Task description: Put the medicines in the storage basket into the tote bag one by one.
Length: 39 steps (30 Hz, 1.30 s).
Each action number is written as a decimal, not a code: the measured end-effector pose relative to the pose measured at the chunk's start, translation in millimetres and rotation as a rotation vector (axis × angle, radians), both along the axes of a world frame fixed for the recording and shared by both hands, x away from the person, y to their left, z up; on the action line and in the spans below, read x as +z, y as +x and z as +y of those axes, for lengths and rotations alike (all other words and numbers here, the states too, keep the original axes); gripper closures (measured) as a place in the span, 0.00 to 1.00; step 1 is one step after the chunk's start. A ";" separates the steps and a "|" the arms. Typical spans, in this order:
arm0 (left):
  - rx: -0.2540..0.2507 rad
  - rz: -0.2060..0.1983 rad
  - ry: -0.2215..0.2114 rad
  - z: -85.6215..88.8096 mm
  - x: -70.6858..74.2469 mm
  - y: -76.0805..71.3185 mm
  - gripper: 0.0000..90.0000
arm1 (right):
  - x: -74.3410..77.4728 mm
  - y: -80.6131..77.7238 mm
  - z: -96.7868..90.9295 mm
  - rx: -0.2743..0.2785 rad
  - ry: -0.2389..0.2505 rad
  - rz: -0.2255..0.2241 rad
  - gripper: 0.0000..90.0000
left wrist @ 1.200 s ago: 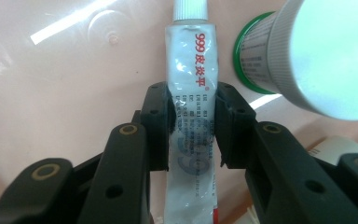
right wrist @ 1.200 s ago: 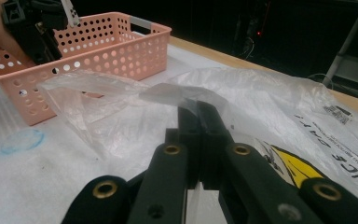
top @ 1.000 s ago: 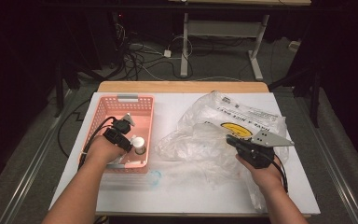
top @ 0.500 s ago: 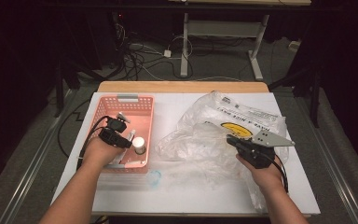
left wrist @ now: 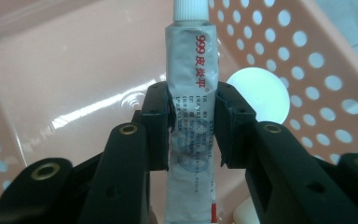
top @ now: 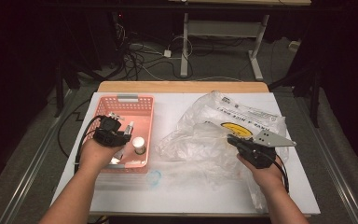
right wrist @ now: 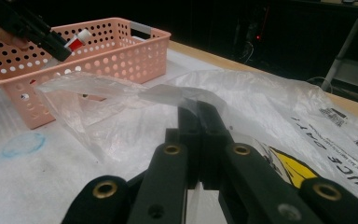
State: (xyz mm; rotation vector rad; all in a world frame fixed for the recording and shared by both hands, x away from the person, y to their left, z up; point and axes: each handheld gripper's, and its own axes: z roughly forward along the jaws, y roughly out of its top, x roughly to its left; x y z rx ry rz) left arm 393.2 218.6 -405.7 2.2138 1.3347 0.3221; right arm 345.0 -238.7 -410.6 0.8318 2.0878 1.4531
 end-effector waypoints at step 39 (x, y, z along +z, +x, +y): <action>0.009 -0.337 -0.211 6.9 2.4 -57.4 0.75 | 1.7 5.8 -1.4 -0.026 0.045 -0.004 1.00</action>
